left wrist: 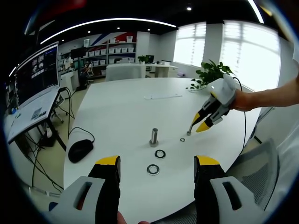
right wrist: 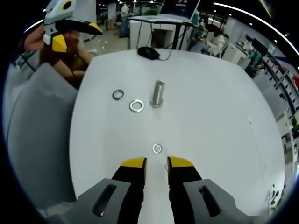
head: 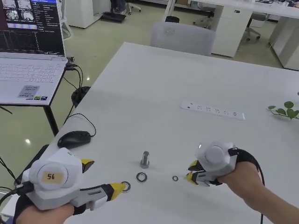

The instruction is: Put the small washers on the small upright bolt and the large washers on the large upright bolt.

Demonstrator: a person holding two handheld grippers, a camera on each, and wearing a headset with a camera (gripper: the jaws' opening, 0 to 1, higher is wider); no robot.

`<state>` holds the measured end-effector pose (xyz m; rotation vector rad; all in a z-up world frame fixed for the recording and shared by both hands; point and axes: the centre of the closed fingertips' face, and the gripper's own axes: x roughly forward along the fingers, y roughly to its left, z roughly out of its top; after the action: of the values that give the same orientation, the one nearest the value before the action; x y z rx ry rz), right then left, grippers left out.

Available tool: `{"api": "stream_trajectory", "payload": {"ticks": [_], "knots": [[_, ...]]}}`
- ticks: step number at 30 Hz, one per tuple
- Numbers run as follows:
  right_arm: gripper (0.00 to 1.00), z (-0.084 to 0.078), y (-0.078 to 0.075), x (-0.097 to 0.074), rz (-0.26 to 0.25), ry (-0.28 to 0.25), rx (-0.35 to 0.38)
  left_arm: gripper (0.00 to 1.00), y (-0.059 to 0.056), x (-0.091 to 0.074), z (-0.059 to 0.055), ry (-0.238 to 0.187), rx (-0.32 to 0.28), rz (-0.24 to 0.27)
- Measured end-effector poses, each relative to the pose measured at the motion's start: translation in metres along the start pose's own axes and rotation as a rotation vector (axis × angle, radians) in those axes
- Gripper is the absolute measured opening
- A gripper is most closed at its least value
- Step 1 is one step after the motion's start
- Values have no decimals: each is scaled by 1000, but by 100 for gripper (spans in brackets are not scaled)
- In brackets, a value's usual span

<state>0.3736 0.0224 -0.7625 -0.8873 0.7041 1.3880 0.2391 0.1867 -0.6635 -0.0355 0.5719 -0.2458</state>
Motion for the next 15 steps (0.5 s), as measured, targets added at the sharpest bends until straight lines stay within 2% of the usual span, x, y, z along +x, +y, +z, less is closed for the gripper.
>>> {"api": "stream_trajectory", "payload": {"ticks": [4,11,15], "knots": [[20,4,5,13,19,7,-5,63,0,0,0,-1,-3,1],[20,-3,10,37,34,52,-13,63,0,-2,-3,3,-3,1],[20,-8,7,45,22,84,-21,63,2,-3,-4,5,-7,4]]}}
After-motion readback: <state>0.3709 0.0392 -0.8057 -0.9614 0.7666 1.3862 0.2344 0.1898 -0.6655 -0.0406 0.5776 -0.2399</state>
